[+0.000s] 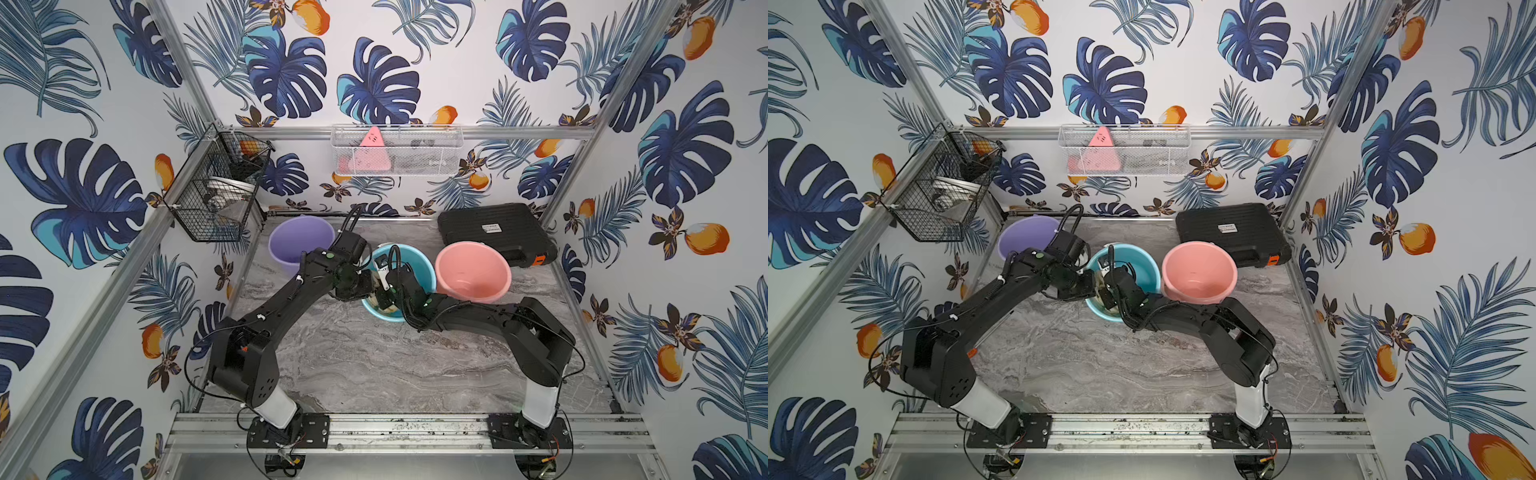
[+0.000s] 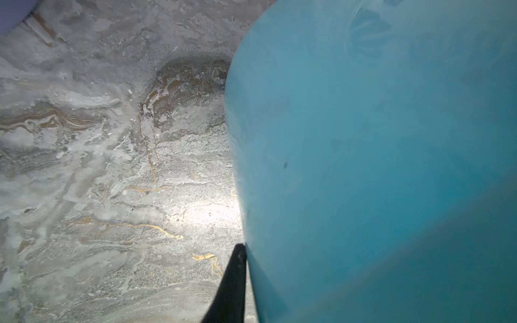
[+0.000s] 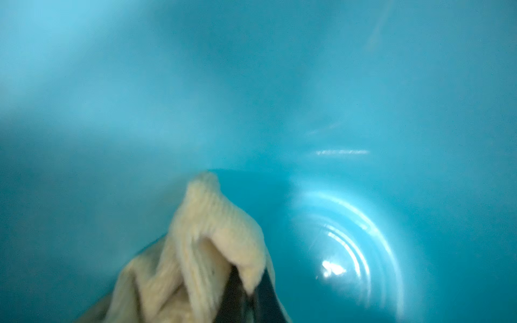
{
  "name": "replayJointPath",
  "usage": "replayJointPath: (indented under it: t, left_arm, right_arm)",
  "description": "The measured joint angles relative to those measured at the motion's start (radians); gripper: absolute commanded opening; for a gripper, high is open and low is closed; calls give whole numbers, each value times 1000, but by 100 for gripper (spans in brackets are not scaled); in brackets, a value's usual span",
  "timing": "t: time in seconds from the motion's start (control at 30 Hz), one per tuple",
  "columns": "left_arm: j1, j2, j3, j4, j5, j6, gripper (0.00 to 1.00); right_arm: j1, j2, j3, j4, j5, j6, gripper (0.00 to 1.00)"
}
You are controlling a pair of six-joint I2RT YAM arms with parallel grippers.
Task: Wipe the inside of the bucket with a cloth
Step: Wipe the dirt from the inside of the bucket.
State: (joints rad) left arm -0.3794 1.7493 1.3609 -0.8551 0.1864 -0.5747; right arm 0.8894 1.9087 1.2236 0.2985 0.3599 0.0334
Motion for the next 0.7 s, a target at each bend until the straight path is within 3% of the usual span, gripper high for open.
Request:
replayJointPath:
  t: [0.33,0.7]
  left_arm:
    - [3,-2,-13,61,23,-9,0]
    - [31,8,34,60,-5,-28,0]
  right_arm:
    - [-22,131,175,39,367,-71,0]
    - [-74,53,144,-108,493,13,0]
